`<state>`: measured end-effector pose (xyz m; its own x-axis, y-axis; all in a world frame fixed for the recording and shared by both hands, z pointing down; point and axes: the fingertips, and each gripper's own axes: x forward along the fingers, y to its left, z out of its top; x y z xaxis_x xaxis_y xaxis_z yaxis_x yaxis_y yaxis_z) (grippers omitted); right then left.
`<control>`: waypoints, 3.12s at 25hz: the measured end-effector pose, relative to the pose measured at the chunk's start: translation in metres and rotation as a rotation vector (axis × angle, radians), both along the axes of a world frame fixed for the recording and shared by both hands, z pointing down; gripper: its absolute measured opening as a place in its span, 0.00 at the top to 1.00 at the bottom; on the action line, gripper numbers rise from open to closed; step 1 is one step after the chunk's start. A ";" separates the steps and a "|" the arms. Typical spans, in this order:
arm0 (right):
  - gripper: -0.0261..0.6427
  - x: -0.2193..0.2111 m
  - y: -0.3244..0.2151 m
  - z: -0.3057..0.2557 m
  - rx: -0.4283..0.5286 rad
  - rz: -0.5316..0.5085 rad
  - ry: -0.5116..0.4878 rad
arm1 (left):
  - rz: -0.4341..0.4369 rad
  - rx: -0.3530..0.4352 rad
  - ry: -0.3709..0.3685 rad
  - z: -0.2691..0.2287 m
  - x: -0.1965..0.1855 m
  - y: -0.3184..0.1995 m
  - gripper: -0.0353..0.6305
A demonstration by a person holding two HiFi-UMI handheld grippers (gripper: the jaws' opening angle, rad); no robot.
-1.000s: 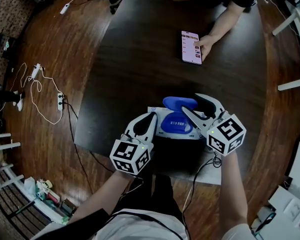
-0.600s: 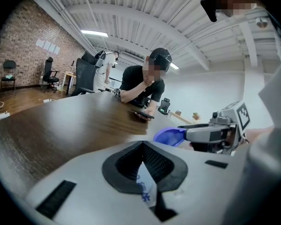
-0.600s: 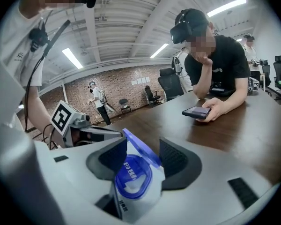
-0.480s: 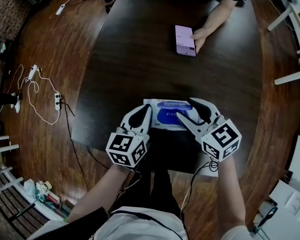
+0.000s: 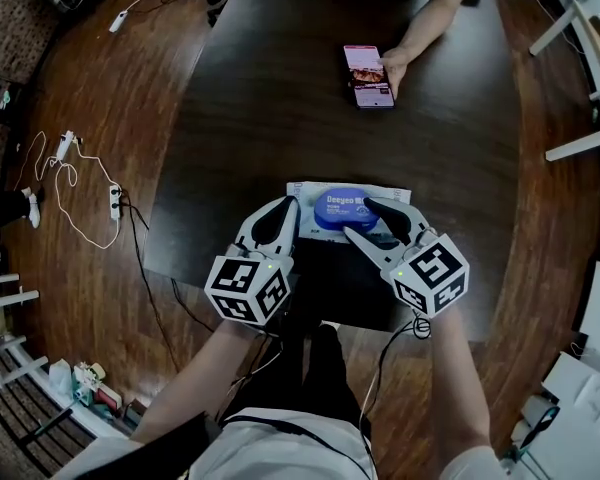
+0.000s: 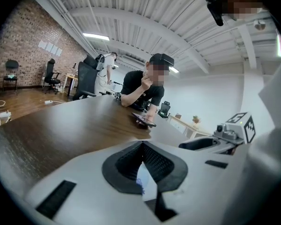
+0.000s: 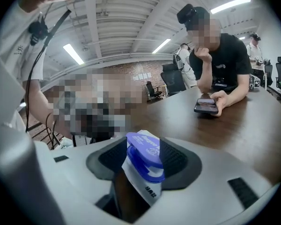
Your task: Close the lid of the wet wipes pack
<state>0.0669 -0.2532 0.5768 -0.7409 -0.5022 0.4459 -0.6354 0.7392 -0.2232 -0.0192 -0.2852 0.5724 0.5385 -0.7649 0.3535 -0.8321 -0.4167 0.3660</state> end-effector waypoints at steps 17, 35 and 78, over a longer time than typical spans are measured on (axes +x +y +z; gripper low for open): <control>0.66 -0.015 0.015 0.041 -0.081 -0.053 0.177 | -0.012 0.023 0.014 -0.018 -0.013 0.016 0.95; 0.64 -0.011 0.017 0.019 -0.082 0.062 0.068 | 0.022 0.080 0.030 -0.058 -0.009 0.016 0.95; 0.95 0.069 0.220 -0.275 0.348 0.728 -0.186 | 0.367 0.373 0.183 -0.275 -0.021 0.133 0.95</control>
<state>0.1357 -0.0330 0.3017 -0.2235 -0.9715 0.0788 -0.9572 0.2035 -0.2060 -0.0403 -0.1520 0.2973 0.8203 -0.5711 -0.0301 -0.5446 -0.7962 0.2637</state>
